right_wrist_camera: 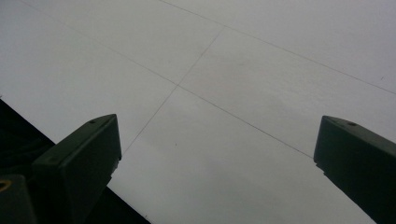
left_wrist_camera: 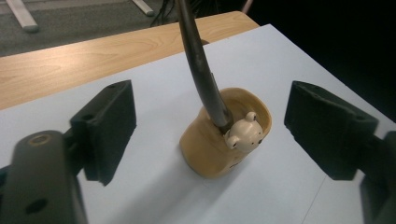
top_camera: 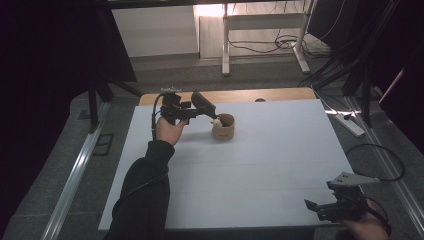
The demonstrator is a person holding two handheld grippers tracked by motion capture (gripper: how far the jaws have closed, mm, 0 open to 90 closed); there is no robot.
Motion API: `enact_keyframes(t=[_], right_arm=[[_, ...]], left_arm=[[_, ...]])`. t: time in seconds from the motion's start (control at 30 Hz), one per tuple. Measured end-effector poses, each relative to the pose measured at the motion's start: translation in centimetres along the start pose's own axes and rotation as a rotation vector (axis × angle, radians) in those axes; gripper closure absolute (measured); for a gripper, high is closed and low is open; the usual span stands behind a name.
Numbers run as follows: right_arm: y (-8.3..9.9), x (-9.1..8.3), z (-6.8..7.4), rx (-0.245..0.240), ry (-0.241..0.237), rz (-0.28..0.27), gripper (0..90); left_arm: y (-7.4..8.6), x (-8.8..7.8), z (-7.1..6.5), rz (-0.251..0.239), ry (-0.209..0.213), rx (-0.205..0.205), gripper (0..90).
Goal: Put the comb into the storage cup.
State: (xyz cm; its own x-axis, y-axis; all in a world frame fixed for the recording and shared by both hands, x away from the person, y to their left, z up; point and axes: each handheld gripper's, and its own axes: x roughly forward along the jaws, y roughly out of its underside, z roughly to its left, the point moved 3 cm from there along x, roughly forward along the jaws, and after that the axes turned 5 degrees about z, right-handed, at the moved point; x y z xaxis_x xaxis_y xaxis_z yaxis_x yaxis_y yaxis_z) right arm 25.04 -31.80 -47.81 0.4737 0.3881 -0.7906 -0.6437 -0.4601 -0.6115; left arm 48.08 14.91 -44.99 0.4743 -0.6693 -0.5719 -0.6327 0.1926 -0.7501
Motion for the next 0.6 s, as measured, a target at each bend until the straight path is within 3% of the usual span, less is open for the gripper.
enact_keyframes(t=[0.6], right_arm=[[-0.05,0.1,-0.01,0.001,0.0,0.007,0.8]], left_arm=[[0.67,-0.9,-0.35,-0.006,-0.076,0.102,1.9]])
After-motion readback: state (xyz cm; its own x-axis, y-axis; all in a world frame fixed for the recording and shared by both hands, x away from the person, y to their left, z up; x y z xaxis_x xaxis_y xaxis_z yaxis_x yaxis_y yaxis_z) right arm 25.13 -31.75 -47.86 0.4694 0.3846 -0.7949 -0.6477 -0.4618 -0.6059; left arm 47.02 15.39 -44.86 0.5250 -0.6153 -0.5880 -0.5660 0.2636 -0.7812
